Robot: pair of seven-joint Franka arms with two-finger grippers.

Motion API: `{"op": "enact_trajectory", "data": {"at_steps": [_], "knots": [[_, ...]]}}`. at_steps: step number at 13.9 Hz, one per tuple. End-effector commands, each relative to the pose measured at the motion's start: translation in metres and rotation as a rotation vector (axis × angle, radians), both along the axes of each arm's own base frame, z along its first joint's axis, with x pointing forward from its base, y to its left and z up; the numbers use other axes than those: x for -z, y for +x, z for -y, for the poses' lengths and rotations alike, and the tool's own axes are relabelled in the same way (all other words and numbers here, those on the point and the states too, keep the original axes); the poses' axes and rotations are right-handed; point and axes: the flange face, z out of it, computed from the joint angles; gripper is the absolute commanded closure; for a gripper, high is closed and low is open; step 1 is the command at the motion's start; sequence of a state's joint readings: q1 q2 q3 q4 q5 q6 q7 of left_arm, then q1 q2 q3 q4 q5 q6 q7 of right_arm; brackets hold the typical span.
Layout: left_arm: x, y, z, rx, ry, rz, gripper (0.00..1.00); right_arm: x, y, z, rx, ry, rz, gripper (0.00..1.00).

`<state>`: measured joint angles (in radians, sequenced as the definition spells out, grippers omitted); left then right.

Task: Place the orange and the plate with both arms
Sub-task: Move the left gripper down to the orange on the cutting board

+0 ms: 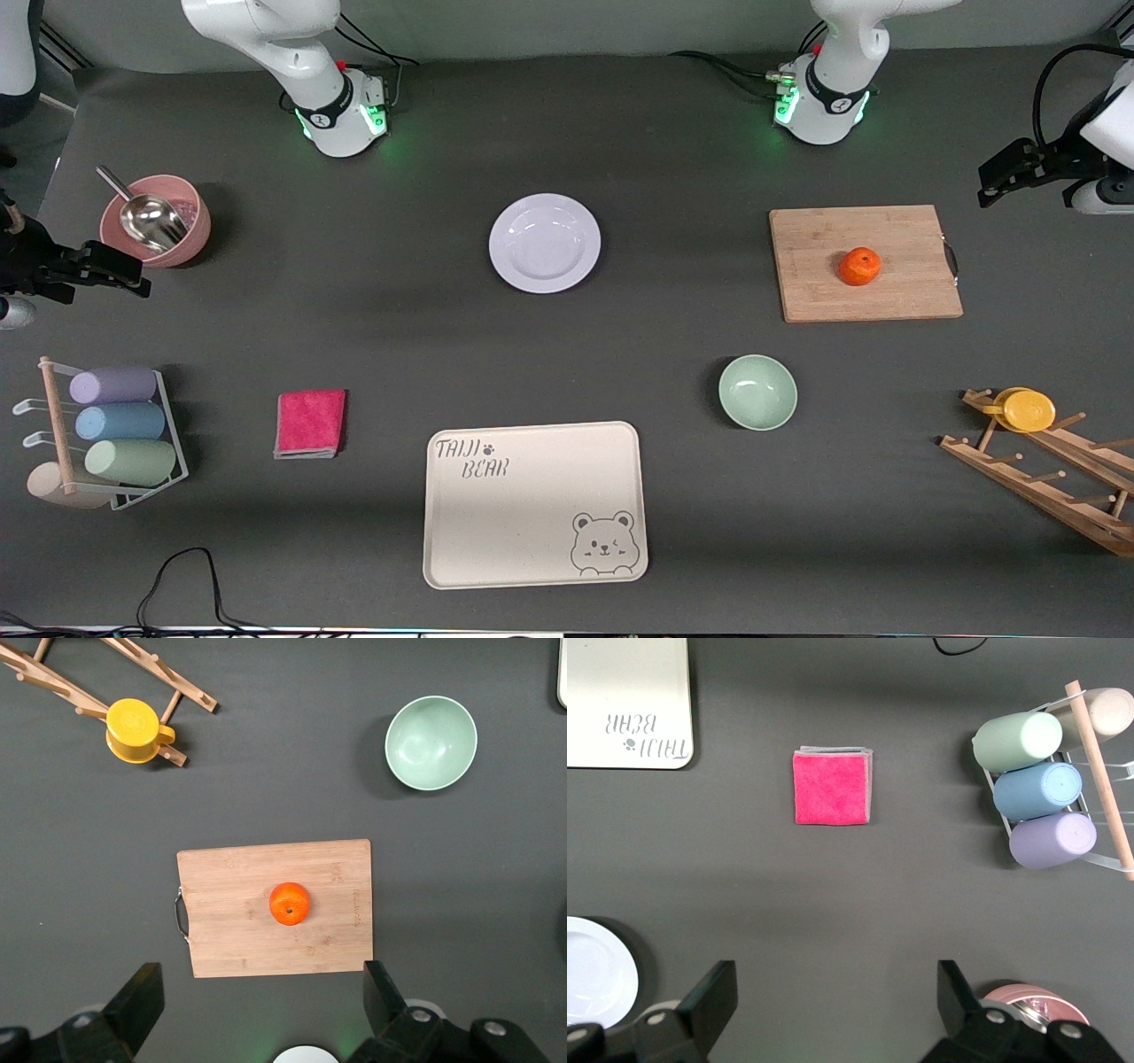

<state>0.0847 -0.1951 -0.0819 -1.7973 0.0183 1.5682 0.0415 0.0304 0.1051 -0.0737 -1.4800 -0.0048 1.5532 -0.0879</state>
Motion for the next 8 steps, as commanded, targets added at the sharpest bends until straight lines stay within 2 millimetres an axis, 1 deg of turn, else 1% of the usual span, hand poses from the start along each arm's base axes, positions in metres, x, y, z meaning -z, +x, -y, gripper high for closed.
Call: {"op": "enact_trajectory", "data": {"at_steps": [1, 2, 4, 6, 8], "knots": [[-0.003, -0.002, -0.004, -0.01, -0.006, 0.0, 0.0, -0.003, -0.006, 0.0, 0.019, -0.003, 0.003, 0.0], [-0.004, -0.001, -0.004, -0.008, -0.011, 0.005, 0.0, -0.003, -0.006, 0.0, 0.019, -0.003, 0.001, 0.0], [0.007, -0.002, -0.006, -0.012, -0.014, -0.024, 0.0, -0.003, -0.006, 0.001, 0.02, -0.003, 0.001, 0.0], [0.039, -0.006, -0.005, -0.011, -0.016, -0.059, 0.0, -0.003, -0.006, 0.001, 0.02, -0.003, 0.001, 0.0], [0.087, -0.006, -0.003, -0.008, -0.017, -0.056, 0.0, -0.001, -0.006, 0.001, 0.02, -0.003, 0.0, 0.0]]}}
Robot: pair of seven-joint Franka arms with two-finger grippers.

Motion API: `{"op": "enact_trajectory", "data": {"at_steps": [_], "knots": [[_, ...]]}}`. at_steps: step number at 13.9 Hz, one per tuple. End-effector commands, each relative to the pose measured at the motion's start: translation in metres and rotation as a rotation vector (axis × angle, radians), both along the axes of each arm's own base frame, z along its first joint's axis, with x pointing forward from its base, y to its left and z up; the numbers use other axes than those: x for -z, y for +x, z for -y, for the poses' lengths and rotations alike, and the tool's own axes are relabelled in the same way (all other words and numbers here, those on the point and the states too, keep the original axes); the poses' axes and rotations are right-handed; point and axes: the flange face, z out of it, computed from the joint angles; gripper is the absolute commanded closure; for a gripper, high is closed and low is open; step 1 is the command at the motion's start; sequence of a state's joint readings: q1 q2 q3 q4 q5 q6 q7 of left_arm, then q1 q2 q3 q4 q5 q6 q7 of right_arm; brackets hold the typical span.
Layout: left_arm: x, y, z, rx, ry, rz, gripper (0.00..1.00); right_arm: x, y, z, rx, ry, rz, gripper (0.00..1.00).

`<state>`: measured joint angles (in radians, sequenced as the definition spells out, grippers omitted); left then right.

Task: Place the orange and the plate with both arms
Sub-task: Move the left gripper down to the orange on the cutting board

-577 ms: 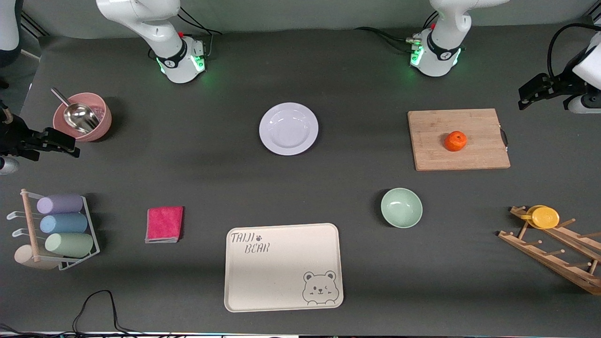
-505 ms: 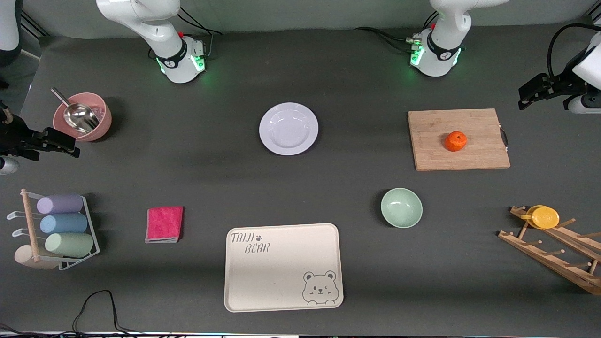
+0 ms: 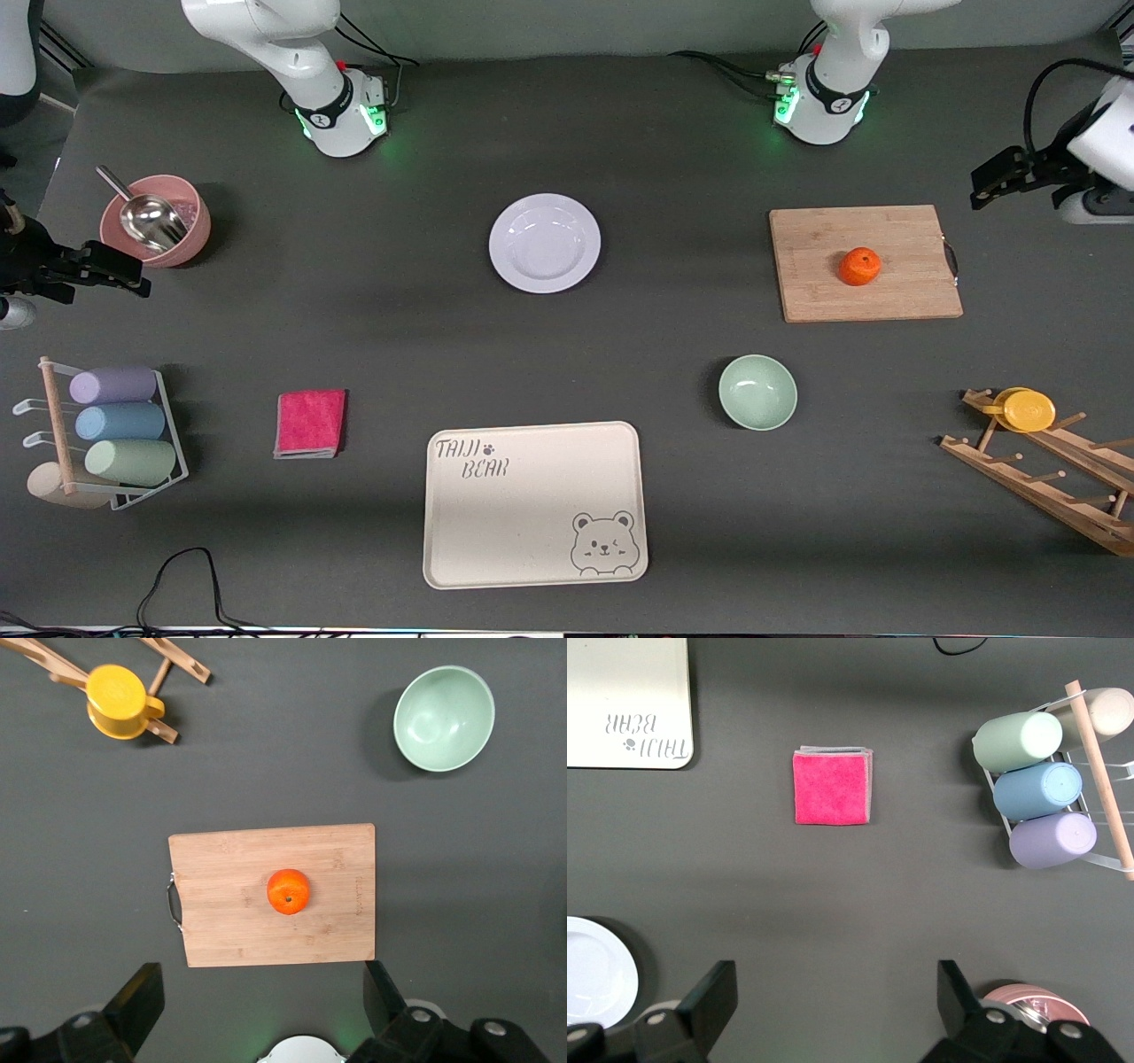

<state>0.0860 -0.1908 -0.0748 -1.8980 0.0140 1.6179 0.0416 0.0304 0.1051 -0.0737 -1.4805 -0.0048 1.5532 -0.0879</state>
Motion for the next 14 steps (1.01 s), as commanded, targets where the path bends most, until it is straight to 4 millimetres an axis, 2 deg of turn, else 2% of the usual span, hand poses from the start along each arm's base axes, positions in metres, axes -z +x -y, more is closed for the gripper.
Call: {"op": "enact_trajectory", "data": {"at_steps": [1, 4, 8, 11, 14], "knots": [[0.072, -0.009, 0.002, 0.002, -0.009, 0.003, 0.0, -0.001, -0.007, 0.001, 0.02, -0.003, 0.0, 0.0], [0.167, -0.026, 0.001, -0.003, -0.012, 0.056, 0.0, 0.0, -0.007, 0.001, 0.02, -0.003, -0.001, 0.0], [0.268, -0.061, -0.001, -0.025, -0.029, 0.069, 0.0, 0.002, -0.006, 0.001, 0.02, -0.003, -0.003, 0.0], [0.326, -0.081, -0.003, -0.041, -0.038, 0.063, 0.0, -0.006, -0.014, 0.0, 0.019, -0.002, 0.005, 0.0], [0.357, -0.089, -0.003, -0.05, -0.044, 0.048, 0.0, -0.02, -0.045, -0.011, 0.024, 0.064, 0.017, 0.0]]}}
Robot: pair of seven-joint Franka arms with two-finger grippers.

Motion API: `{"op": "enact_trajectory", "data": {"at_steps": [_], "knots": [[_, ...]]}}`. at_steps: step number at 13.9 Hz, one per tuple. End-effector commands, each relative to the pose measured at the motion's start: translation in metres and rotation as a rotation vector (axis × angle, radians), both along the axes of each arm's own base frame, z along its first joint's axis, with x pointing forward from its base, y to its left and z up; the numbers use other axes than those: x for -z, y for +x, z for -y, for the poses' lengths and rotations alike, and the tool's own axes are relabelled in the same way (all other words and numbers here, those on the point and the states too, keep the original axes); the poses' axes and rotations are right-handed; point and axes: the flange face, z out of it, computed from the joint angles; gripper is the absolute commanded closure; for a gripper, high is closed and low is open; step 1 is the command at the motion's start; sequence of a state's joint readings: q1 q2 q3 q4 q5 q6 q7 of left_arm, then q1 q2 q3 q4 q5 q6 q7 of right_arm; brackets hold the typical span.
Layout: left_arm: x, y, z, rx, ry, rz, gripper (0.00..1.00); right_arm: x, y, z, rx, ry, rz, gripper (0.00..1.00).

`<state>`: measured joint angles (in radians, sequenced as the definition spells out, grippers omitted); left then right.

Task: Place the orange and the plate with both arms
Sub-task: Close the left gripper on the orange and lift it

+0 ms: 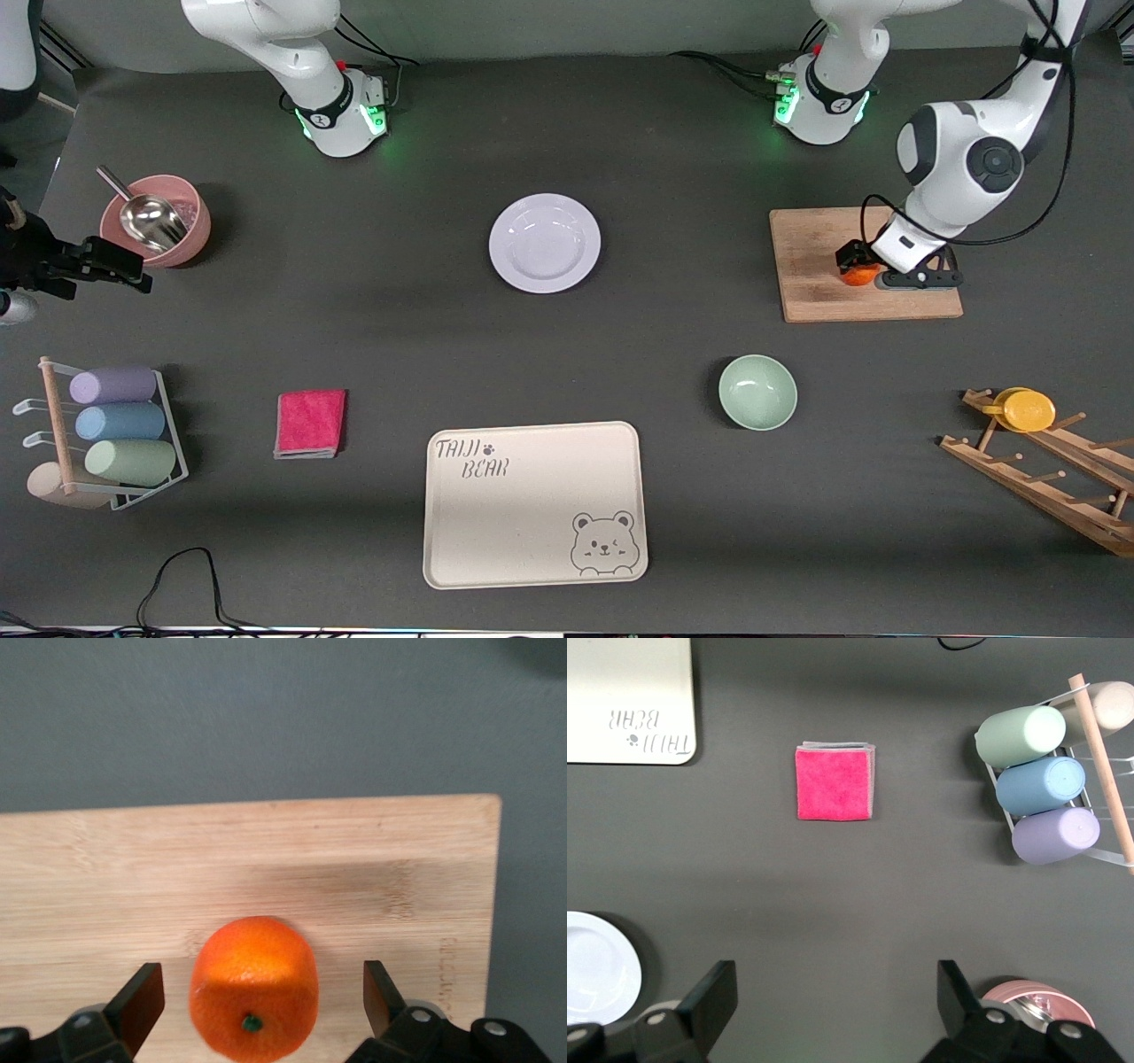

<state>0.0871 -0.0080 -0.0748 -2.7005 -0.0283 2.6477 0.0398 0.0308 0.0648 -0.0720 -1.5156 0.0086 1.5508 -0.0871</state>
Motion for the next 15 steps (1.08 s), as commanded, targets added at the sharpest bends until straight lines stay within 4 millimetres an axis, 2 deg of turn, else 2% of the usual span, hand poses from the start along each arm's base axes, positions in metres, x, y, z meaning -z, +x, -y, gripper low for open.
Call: {"op": "enact_trajectory", "data": {"at_steps": [1, 6, 7, 8, 9, 10, 11, 12, 14, 15], "knots": [[0.015, -0.003, -0.001, -0.022, -0.006, -0.006, 0.0, -0.013, -0.045, -0.011, 0.022, 0.057, 0.016, 0.0], [0.023, -0.006, -0.001, -0.022, -0.008, -0.023, 0.0, -0.009, -0.094, -0.023, 0.045, 0.066, 0.047, 0.0], [0.025, -0.006, -0.001, -0.023, -0.008, -0.026, 0.05, -0.008, -0.101, -0.033, 0.051, 0.068, 0.047, 0.0], [0.025, -0.006, -0.001, -0.025, -0.008, -0.027, 0.24, -0.009, -0.106, -0.043, 0.069, 0.069, 0.048, 0.0], [0.026, -0.006, -0.001, -0.023, -0.008, -0.03, 0.54, -0.009, -0.112, -0.053, 0.1, 0.07, 0.043, 0.0], [0.026, -0.006, 0.0, -0.023, -0.008, -0.035, 0.75, -0.008, -0.12, -0.066, 0.098, 0.072, 0.042, 0.0], [0.025, -0.006, 0.0, -0.025, -0.008, -0.036, 0.86, -0.003, -0.128, -0.07, 0.091, 0.073, 0.049, 0.0], [0.022, -0.004, 0.0, -0.028, -0.008, -0.032, 0.92, 0.002, -0.135, -0.072, 0.091, 0.074, 0.051, 0.0], [0.006, 0.006, 0.002, -0.038, -0.006, -0.017, 0.96, 0.01, -0.146, -0.081, 0.093, 0.073, 0.048, 0.0], [-0.01, 0.014, 0.006, -0.048, -0.005, -0.031, 0.96, 0.014, -0.15, -0.086, 0.084, 0.072, 0.04, 0.0]]}}
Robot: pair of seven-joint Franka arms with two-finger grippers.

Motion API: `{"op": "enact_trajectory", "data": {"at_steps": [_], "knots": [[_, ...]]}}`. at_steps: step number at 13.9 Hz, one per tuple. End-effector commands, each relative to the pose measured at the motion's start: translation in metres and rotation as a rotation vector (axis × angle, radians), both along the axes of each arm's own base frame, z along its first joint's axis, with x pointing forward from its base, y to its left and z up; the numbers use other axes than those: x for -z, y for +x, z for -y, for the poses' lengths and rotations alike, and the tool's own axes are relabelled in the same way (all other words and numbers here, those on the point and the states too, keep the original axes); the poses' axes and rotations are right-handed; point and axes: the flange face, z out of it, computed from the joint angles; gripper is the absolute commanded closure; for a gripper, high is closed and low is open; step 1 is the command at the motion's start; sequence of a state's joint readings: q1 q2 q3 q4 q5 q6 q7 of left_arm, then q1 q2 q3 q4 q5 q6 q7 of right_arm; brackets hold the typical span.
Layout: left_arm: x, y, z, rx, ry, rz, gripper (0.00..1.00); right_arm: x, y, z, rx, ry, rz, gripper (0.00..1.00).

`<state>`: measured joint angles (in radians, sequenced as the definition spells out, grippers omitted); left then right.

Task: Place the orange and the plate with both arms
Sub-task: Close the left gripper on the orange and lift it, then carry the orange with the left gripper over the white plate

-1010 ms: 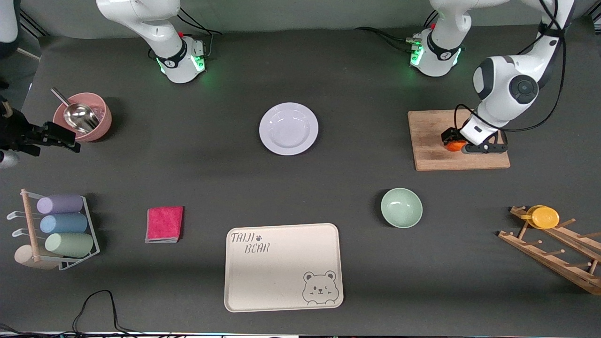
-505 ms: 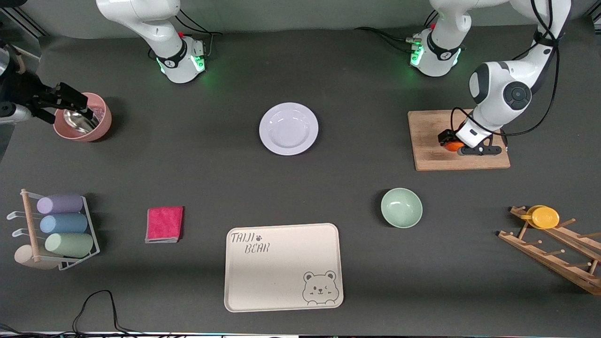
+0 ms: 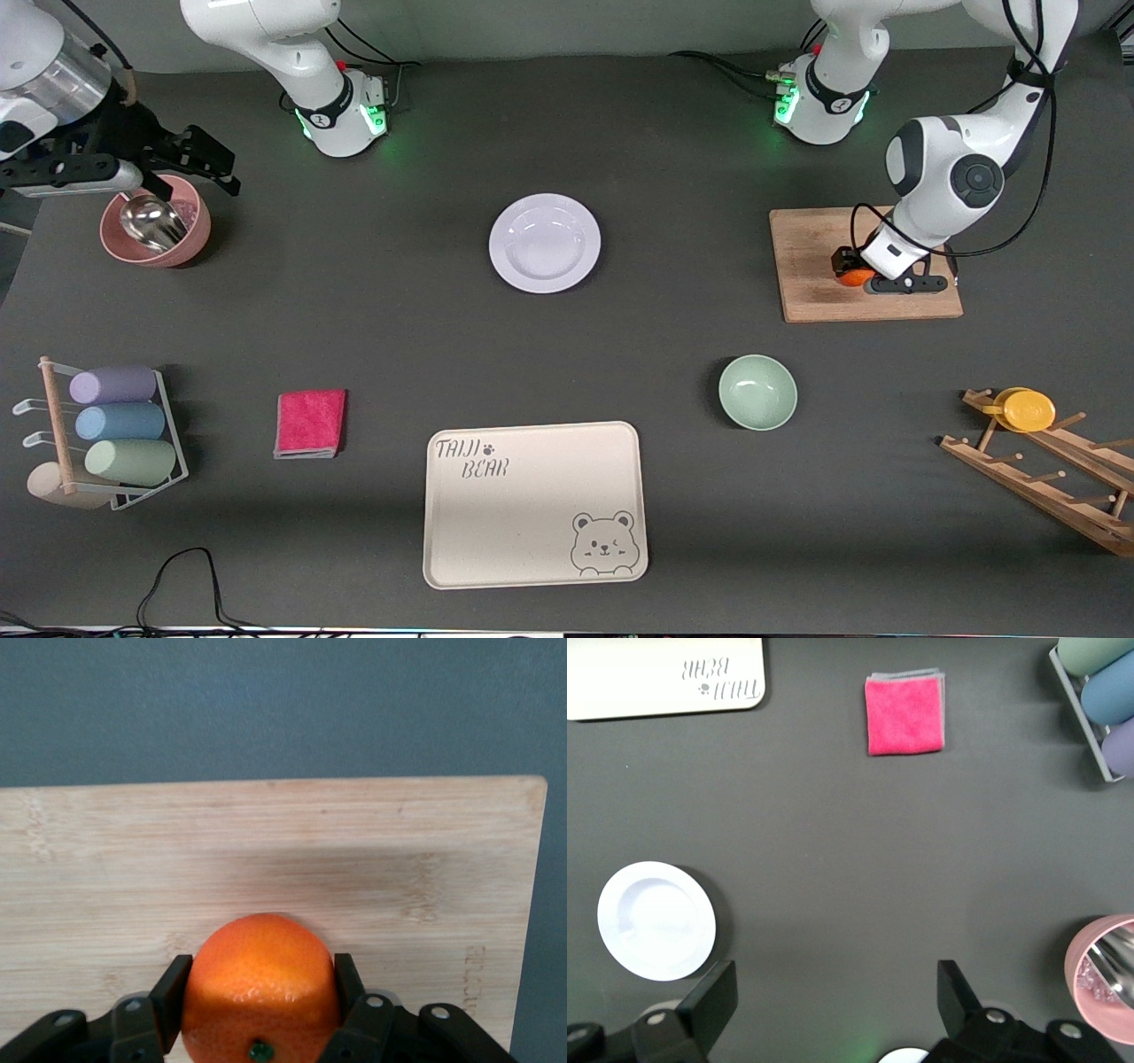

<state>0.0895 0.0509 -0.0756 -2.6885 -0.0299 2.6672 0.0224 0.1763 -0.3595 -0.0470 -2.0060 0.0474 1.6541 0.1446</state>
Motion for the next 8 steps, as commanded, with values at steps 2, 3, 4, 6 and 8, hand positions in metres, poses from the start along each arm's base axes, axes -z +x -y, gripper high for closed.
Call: {"op": "enact_trajectory", "data": {"at_steps": [2, 3, 4, 6, 8], "knots": [[-0.079, 0.034, 0.026, -0.038, 0.006, -0.068, 0.96, 0.012, -0.022, -0.009, 0.006, 0.01, -0.007, 0.0], [-0.112, 0.048, 0.031, -0.058, 0.011, -0.093, 0.96, 0.015, -0.023, -0.007, 0.004, 0.018, -0.027, 0.0], [-0.146, 0.059, 0.046, -0.072, 0.021, -0.122, 0.96, 0.019, -0.022, -0.002, 0.008, 0.033, -0.04, 0.0], [-0.211, 0.076, 0.083, -0.127, 0.051, -0.165, 0.96, 0.04, -0.027, 0.022, 0.02, 0.19, -0.095, 0.0], [-0.268, 0.073, 0.136, -0.17, 0.05, -0.216, 0.96, 0.07, -0.036, 0.041, -0.012, 0.319, -0.13, 0.0]]}}
